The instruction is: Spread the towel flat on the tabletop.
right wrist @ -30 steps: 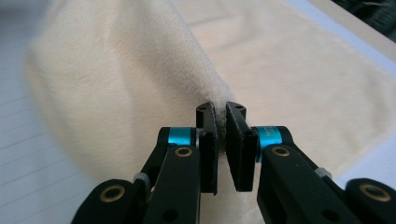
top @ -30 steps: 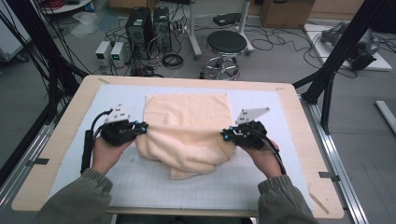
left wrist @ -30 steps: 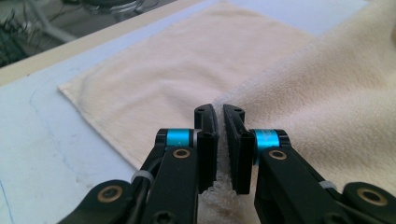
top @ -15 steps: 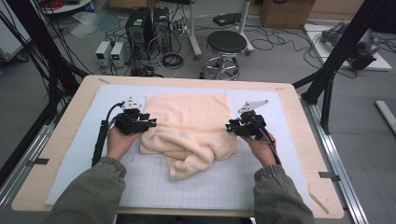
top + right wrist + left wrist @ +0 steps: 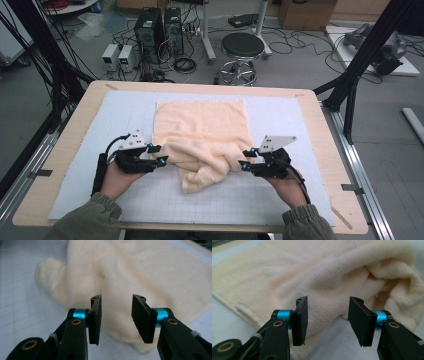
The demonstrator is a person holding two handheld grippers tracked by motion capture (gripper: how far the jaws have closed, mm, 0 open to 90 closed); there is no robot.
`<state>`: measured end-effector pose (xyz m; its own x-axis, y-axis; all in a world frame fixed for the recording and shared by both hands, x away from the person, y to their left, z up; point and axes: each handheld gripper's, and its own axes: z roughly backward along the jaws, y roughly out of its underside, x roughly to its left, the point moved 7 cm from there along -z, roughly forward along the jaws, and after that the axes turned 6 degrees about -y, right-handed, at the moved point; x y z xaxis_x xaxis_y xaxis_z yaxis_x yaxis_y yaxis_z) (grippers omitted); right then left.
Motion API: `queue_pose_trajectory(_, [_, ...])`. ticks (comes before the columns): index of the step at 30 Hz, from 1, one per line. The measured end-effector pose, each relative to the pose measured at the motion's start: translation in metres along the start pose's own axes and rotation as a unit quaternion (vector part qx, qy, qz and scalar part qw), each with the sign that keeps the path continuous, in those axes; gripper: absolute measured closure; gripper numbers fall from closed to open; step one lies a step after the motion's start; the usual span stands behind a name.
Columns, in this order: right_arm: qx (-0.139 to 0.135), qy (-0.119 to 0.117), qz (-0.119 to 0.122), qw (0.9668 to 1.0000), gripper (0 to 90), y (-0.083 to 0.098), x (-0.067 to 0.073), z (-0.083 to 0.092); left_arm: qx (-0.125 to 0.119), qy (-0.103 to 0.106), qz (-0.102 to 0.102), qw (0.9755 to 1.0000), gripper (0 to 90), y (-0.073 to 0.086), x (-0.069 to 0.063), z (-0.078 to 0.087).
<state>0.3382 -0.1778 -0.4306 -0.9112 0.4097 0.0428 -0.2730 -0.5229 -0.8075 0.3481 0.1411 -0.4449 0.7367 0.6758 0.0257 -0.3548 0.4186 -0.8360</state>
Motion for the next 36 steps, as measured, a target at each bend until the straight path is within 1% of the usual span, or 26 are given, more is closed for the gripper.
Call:
queue_pose_trajectory(1, [0.003, -0.005, 0.001, 1.0000, 58.7, 0.005, 0.004, -0.004, 0.006, 0.002, -0.004, 1.0000, 50.6, 0.003, -0.002, -0.004])
queue_pose_trajectory(4, [0.019, -0.020, 0.000, 0.9996, 56.0, 0.016, 0.012, -0.020, 0.011, -0.002, 0.004, 0.9999, 50.7, 0.006, -0.002, -0.017])
queue_pose_trajectory(6, [0.037, -0.025, -0.002, 0.9990, 53.6, 0.020, 0.012, -0.031, 0.016, -0.015, 0.005, 0.9997, 51.8, 0.007, 0.001, -0.026])
queue_pose_trajectory(8, [0.043, -0.019, 0.006, 0.9989, 53.7, 0.018, 0.010, -0.041, 0.021, -0.024, 0.024, 0.9992, 54.0, 0.005, 0.003, -0.035])
queue_pose_trajectory(9, [0.048, -0.010, 0.007, 0.9988, 54.4, 0.017, 0.008, -0.046, 0.021, -0.028, 0.030, 0.9989, 57.3, 0.004, 0.004, -0.039])
queue_pose_trajectory(11, [0.051, 0.001, 0.001, 0.9987, 59.7, 0.015, 0.000, -0.054, 0.026, -0.039, 0.024, 0.9986, 67.0, 0.001, 0.003, -0.045])
queue_pose_trajectory(12, [0.052, 0.006, -0.004, 0.9986, 64.4, 0.014, -0.003, -0.057, 0.031, -0.042, 0.018, 0.9984, 71.8, 0.000, 0.002, -0.048])
queue_pose_trajectory(13, [0.055, 0.011, 0.000, 0.9984, 70.3, 0.013, -0.006, -0.059, 0.034, -0.043, 0.015, 0.9984, 76.5, -0.001, 0.001, -0.049])
queue_pose_trajectory(15, [0.055, 0.014, 0.000, 0.9984, 79.7, 0.013, -0.010, -0.058, 0.036, -0.048, 0.007, 0.9982, 81.8, -0.003, -0.001, -0.048])
queue_pose_trajectory(17, [0.052, 0.010, 0.002, 0.9986, 82.8, 0.012, -0.010, -0.053, 0.032, -0.045, 0.006, 0.9984, 83.7, -0.005, 0.000, -0.042])
queue_pose_trajectory(18, [0.050, 0.010, 0.003, 0.9987, 83.3, 0.011, -0.009, -0.050, 0.029, -0.045, 0.009, 0.9985, 84.1, -0.006, 0.000, -0.038])
queue_pose_trajectory(19, [0.048, 0.009, 0.009, 0.9988, 83.6, 0.010, -0.007, -0.048, 0.025, -0.046, 0.005, 0.9986, 84.3, -0.008, 0.000, -0.033])
queue_pose_trajectory(21, [0.044, 0.010, 0.017, 0.9988, 83.8, 0.005, -0.003, -0.041, 0.013, -0.047, 0.003, 0.9988, 84.5, -0.013, 0.000, -0.021])
queue_pose_trajectory(24, [0.034, 0.009, 0.034, 0.9988, 83.8, -0.005, 0.004, -0.029, -0.005, -0.053, -0.007, 0.9986, 84.7, -0.022, 0.001, 0.002])
queue_pose_trajectory(26, [0.026, 0.010, 0.045, 0.9986, 83.8, -0.012, 0.010, -0.018, -0.020, -0.058, -0.011, 0.9980, 84.8, -0.029, 0.002, 0.019])
queue_pose_trajectory(28, [0.017, 0.011, 0.049, 0.9986, 83.9, -0.020, 0.015, -0.006, -0.032, -0.063, -0.016, 0.9973, 84.8, -0.036, 0.004, 0.037])
queue_pose_trajectory(31, [0.003, 0.016, 0.070, 0.9974, 84.1, -0.035, 0.024, 0.013, -0.056, -0.070, -0.023, 0.9957, 84.9, -0.049, 0.004, 0.064])
queue_pose_trajectory(33, [-0.007, 0.021, 0.080, 0.9966, 84.2, -0.045, 0.030, 0.025, -0.067, -0.073, -0.027, 0.9948, 85.0, -0.055, 0.005, 0.075])
queue_pose_trajectory(34, [-0.009, 0.022, 0.084, 0.9962, 84.2, -0.050, 0.031, 0.030, -0.071, -0.079, -0.030, 0.9939, 84.9, -0.059, 0.008, 0.081])
queue_pose_trajectory(35, [-0.010, 0.027, 0.090, 0.9955, 84.2, -0.057, 0.031, 0.034, -0.070, -0.081, -0.030, 0.9938, 85.0, -0.060, 0.011, 0.082])
queue_pose_trajectory(36, [-0.008, 0.031, 0.089, 0.9956, 84.2, -0.059, 0.029, 0.035, -0.069, -0.085, -0.028, 0.9936, 84.9, -0.060, 0.014, 0.081])
